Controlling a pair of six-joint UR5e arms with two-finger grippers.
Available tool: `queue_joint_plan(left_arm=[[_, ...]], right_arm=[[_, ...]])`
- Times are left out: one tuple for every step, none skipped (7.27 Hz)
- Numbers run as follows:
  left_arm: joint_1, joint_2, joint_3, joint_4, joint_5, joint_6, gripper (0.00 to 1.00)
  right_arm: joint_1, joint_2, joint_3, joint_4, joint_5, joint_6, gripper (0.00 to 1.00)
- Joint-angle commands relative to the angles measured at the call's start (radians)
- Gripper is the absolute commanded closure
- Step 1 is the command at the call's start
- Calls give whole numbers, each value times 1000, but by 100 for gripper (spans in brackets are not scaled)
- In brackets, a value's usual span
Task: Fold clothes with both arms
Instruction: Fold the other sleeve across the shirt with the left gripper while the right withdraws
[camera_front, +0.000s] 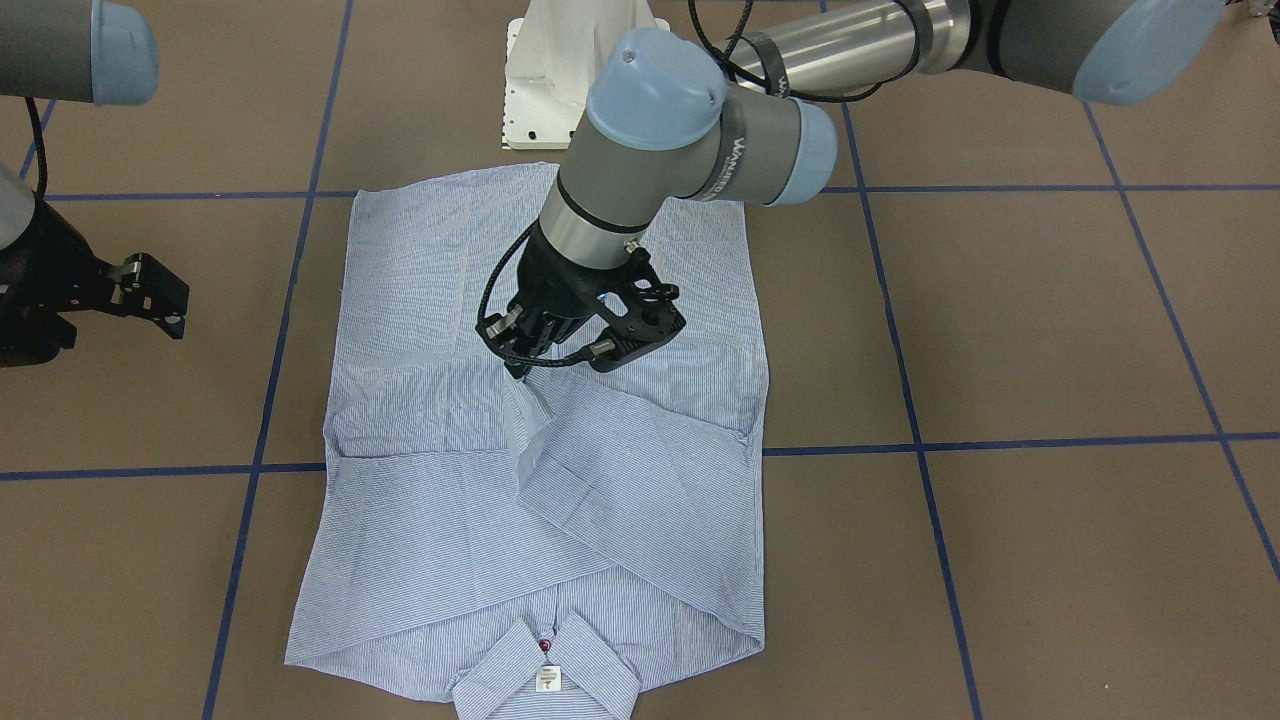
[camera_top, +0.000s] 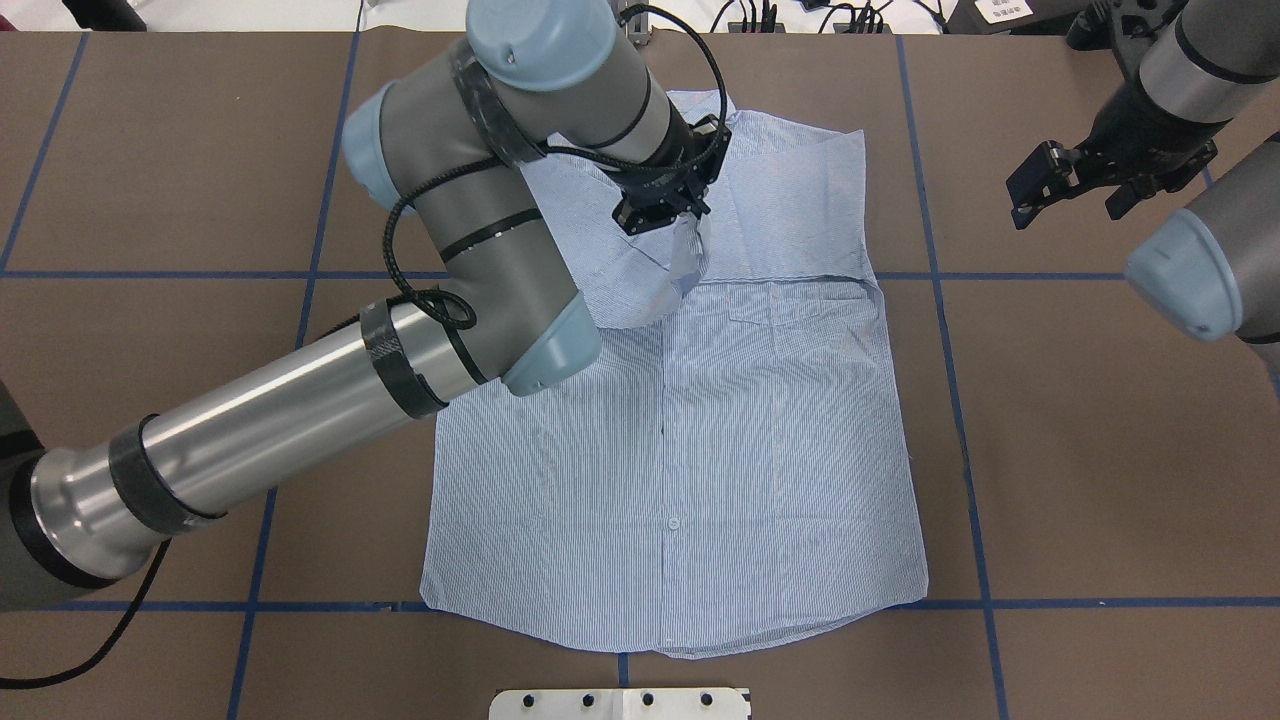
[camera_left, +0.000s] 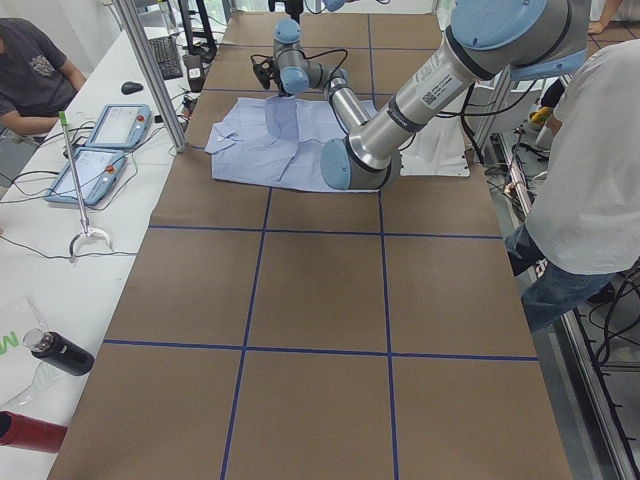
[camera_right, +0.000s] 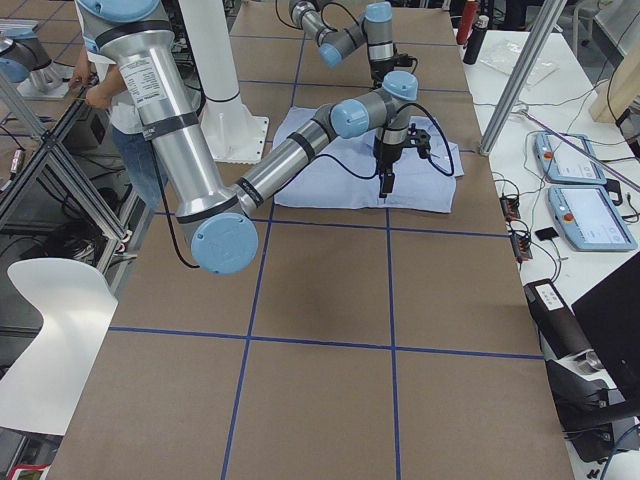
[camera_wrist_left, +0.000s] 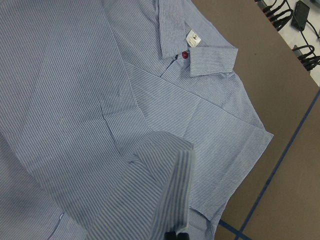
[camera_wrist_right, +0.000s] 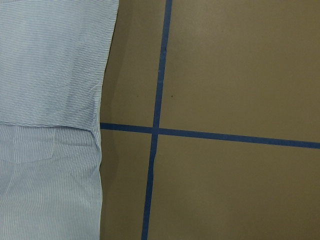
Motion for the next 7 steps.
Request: queue_joint_plan(left_arm=[[113,-26,71,-46,97,-7,100],[153,-41,138,-102,132,-7,100],[173,-46,168,-154,150,-4,100],[181,-43,177,-229,151,2,1],[187,-46,174,-244,166,4,0],[186,-43,166,-248,167,69,0],[186,-17,124,-235,162,89,0]], right_arm=[[-1,3,0,0,3,0,0],[-1,4,0,0,18,2,0],[-1,9,1,2,24,9,0],[-2,10,0,6,35,11,0],[-4,12,-6,8,70,12,0],[-4,9,-5,12,95,18,0],[-4,6,1,14,121,47,0]])
